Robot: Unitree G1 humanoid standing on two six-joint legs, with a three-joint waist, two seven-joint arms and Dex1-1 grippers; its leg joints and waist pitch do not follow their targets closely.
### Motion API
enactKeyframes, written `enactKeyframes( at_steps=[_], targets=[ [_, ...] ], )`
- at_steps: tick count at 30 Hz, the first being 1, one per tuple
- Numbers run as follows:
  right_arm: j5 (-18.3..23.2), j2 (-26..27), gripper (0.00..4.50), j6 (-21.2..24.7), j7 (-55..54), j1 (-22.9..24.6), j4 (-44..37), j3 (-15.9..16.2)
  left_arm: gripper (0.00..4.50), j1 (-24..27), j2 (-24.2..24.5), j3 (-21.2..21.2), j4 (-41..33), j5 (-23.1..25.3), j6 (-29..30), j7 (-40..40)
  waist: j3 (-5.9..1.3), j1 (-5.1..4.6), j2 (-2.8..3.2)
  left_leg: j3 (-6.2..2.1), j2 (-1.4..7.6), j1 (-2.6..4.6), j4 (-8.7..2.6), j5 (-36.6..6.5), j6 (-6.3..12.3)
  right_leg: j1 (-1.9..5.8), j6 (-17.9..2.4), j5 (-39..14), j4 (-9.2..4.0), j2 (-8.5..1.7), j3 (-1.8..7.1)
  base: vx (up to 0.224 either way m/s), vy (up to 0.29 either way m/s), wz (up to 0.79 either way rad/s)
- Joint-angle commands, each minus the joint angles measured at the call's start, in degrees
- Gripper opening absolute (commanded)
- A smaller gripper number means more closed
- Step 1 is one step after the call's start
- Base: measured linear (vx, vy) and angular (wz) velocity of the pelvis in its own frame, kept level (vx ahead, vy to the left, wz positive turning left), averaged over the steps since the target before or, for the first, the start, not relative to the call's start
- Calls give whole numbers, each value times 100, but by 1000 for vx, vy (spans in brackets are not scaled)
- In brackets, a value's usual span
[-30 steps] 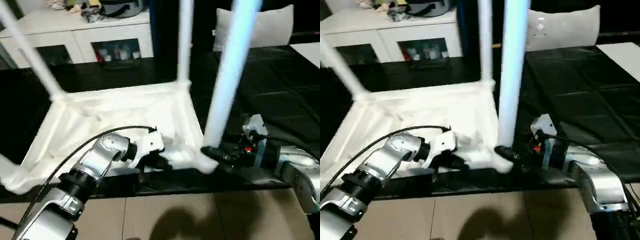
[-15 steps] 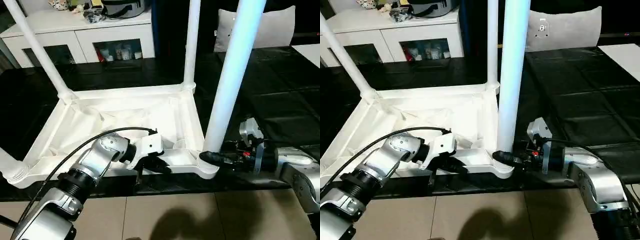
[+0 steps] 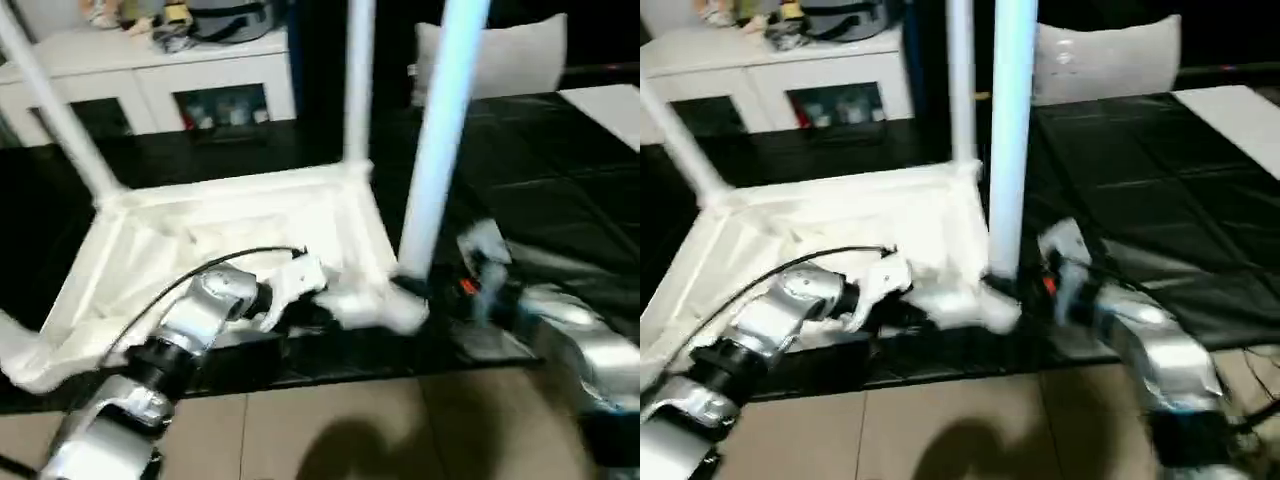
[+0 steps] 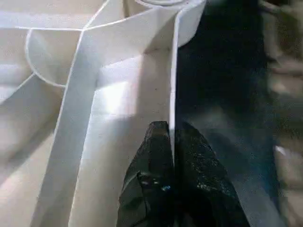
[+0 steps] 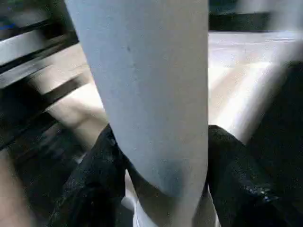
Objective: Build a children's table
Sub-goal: Rotate leg to tighten
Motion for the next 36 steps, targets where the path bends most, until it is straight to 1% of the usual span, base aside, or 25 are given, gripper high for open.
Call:
enactKeyframes(
  at_steps=[1, 2, 3, 4, 5, 6, 7, 9, 11, 13, 15, 17, 18, 20, 22, 23, 24, 25, 26, 27, 29, 32, 33, 35, 36],
  targets=[
    [-241, 353, 204, 313, -933, -169, 410, 42, 0, -264, -375, 309, 17, -115, 280, 845, -284, -84, -115, -15, 39, 11, -411, -1599, 174, 267, -245, -3364, -607, -264, 89, 0, 0, 0],
    [-281, 420, 204, 311, -1068, -202, 460, 30, 0, -297, -441, 350, 56, -86, 335, 1031, -294, -106, -119, -19, 33, 24, -402, -1625, 174, 261, -231, -3359, -617, -262, 88, 0, 0, 0],
    [-295, 460, 204, 250, -1112, -211, 491, 28, 0, -324, -493, 377, 105, -81, 356, 1137, -325, -122, -119, -32, 35, 3, -412, -1529, 242, 312, -253, -3135, -597, -278, 98, 0, 0, 0],
    [-284, 524, 204, 104, -1144, -206, 532, 1, 0, -338, -549, 378, 135, -79, 328, 1187, -333, -130, -112, -32, 49, -31, -427, -1460, 300, 327, -288, -2969, -583, -278, 113, 0, 0, 0],
    [-295, 553, 258, 32, -1154, -192, 543, -11, 0, -331, -573, 365, 122, -74, 297, 1178, -334, -136, -125, -23, 61, -43, -427, -1416, 385, 323, -363, -2748, -568, -281, 137, 0, 0, 0],
    [-285, 552, 271, 32, -1113, -167, 525, -3, 0, -319, -567, 348, 105, -66, 274, 1145, -343, -131, -129, -23, 61, -49, -429, -1369, 409, 333, -394, -2676, -556, -284, 143, 0, 0, 0],
    [-278, 547, 271, 45, -1074, -140, 498, 8, 0, -306, -550, 325, 91, -53, 246, 1102, -353, -126, -122, -16, 64, -58, -422, -1243, 467, 338, -466, -2485, -530, -287, 167, 0, 0, 0],
    [-305, 556, 277, 68, -1064, -102, 438, 9, 0, -274, -513, 275, 68, 19, 129, 1028, -361, -104, -129, -3, 68, -64, -410, -1054, 529, 344, -568, -2279, -507, -294, 187, 0, 0, 0],
    [-277, 536, 310, 60, -1014, -67, 367, -23, 0, -241, -449, 240, 63, 62, 7, 959, -377, -79, -131, -1, 75, -76, -403, -865, 560, 366, -637, -2098, -467, -300, 196, 0, 0, 0],
    [-274, 494, 318, 24, -992, -47, 333, -29, 0, -214, -387, 203, 45, 74, -25, 921, -390, -62, -117, -5, 93, -78, -395, -710, 591, 370, -695, -1913, -430, -302, 203, 0, 0, 0],
    [-284, 380, 343, -69, -869, -8, 344, 12, 0, -187, -305, 151, 42, 99, -82, 872, -392, -57, -113, -2, 101, -75, -392, -649, 602, 370, -758, -1767, -413, -294, 206, 0, 0, 0],
    [-311, 241, 364, -137, -708, 46, 324, 48, 0, -171, -242, 116, 50, 118, -118, 813, -383, -37, -106, 3, 111, -67, -399, -734, 596, 374, -781, -1795, -413, -300, 213, 0, 0, 0],
    [-291, 175, 364, -152, -614, 71, 308, 29, 0, -168, -212, 101, 51, 120, -142, 760, -382, -35, -125, 8, 113, -66, -399, -748, 598, 371, -780, -1804, -419, -298, 216, 0, 0, 0],
    [-234, -7, 398, -174, -369, 128, 262, -9, 0, -150, -134, 60, 19, 112, -198, 600, -374, -17, -120, 7, 119, -55, -408, -819, 593, 370, -770, -1893, -425, -298, 217, 0, 0, 0],
    [-230, -113, 408, -201, -240, 158, 239, -2, 0, -132, -91, 31, -15, 100, -240, 492, -370, -8, -126, 6, 120, -60, -411, -861, 578, 376, -767, -1915, -419, -300, 221, 0, 0, 0],
    [-216, -299, 418, -234, 1, 216, 197, -6, 0, -106, -21, -17, -53, 89, -306, 332, -369, -4, -109, 6, 118, -56, -412, -871, 572, 375, -767, -1937, -420, -303, 220, 0, 0, 0],
    [-210, -337, 430, -238, 52, 228, 190, -10, 0, -101, -8, -26, -59, 90, -318, 305, -372, 4, -123, 9, 121, -56, -404, -853, 588, 375, -764, -1919, -424, -305, 227, 0, 0, 0],
    [-171, -531, 441, -295, 277, 295, 146, -50, 0, -79, 63, -81, -81, 83, -371, 145, -379, 19, -114, 10, 120, -55, -398, -811, 606, 376, -784, -1872, -418, -306, 226, 0, 0, 0],
    [-171, -531, 447, -295, 277, 295, 146, -50, 0, -79, 63, -81, -81, 83, -371, 145, -376, 22, -121, 11, 124, -60, -399, -814, 616, 380, -783, -1868, -418, -309, 227, 0, 0, 0],
    [-162, -572, 447, -311, 316, 307, 139, -58, 0, -76, 80, -94, -82, 82, -390, 109, -376, 24, -110, 9, 126, -64, -399, -800, 613, 381, -802, -1844, -402, -307, 225, 0, 0, 0],
    [-122, -849, 447, -478, 643, 404, 99, -100, 0, -44, 223, -206, -100, 74, -654, -226, -373, 34, -126, 12, 127, -53, -398, -853, 639, 373, -801, -1910, -420, -305, 221, 0, 0, 0],
    [-107, -945, 447, -531, 782, 432, 96, -117, 0, -35, 286, -262, -86, 92, -826, -353, -374, 62, -121, 15, 136, -47, -397, -854, 645, 364, -792, -1951, -417, -306, 226, 0, 0, 0],
    [-96, -1023, 447, -570, 903, 453, 79, -111, 0, -26, 353, -330, -63, 132, -972, -475, -369, 85, -122, 18, 139, -40, -399, -863, 643, 356, -792, -1983, -421, -305, 226, 0, 0, 0],
    [-89, -1060, 447, -596, 964, 464, 65, -100, 0, -22, 384, -357, -58, 145, -1016, -548, -374, 125, -119, 24, 149, -30, -397, -859, 638, 347, -802, -1993, -417, -308, 232, 0, 0, 0],
    [-58, -1098, 447, -601, 1062, 477, 34, -75, 0, -12, 427, -387, -86, 125, -1017, -687, -374, 149, -129, 26, 160, -21, -400, -873, 638, 342, -822, -1981, -415, -310, 232, 0, 0, 0]
  ],
)
